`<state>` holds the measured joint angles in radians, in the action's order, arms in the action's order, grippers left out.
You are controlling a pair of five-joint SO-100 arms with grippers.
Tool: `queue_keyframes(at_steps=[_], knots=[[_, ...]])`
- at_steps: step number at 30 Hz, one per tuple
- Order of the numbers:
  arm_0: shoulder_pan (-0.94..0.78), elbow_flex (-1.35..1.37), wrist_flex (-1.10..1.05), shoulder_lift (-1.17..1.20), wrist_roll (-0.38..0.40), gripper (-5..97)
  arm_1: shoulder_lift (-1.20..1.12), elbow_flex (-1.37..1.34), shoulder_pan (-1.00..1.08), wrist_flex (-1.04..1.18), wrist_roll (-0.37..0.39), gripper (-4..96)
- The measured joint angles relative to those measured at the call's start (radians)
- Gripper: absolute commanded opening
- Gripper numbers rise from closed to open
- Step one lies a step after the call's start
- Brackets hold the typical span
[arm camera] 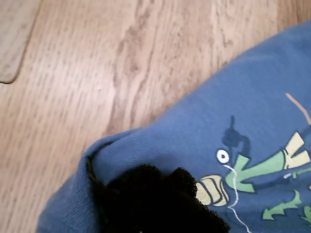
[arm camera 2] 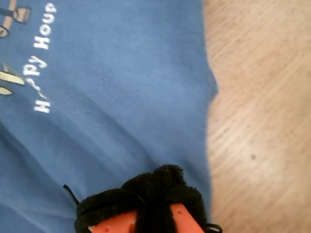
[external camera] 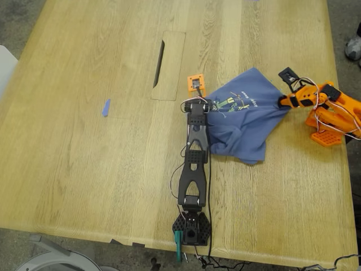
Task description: Fold a T-shirt
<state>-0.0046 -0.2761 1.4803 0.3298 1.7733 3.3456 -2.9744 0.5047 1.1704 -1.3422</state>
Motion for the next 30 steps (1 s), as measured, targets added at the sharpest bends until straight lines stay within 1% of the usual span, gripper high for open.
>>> queue_keyframes(at_steps=[8, 12, 20, 25, 30], knots=[[-0.04, 0.0, 0.0, 0.0, 0.0, 0, 0.02, 0.002, 0.06, 0.002, 0.0, 0.2], [-0.04, 0.0, 0.0, 0.018, 0.0, 0, -0.025, 0.044, 0.074, 0.003, -0.002, 0.2], [-0.046, 0.0, 0.008, 0.187, -0.006, 0, -0.172, 0.161, 0.087, -0.055, -0.008, 0.2], [-0.021, 0.0, 0.114, 0.31, -0.006, 0, -0.255, 0.244, 0.15, -0.086, -0.014, 0.2], [-0.097, -0.002, 0.238, 0.413, -0.014, 0, -0.272, 0.262, 0.278, -0.12, -0.034, 0.2]])
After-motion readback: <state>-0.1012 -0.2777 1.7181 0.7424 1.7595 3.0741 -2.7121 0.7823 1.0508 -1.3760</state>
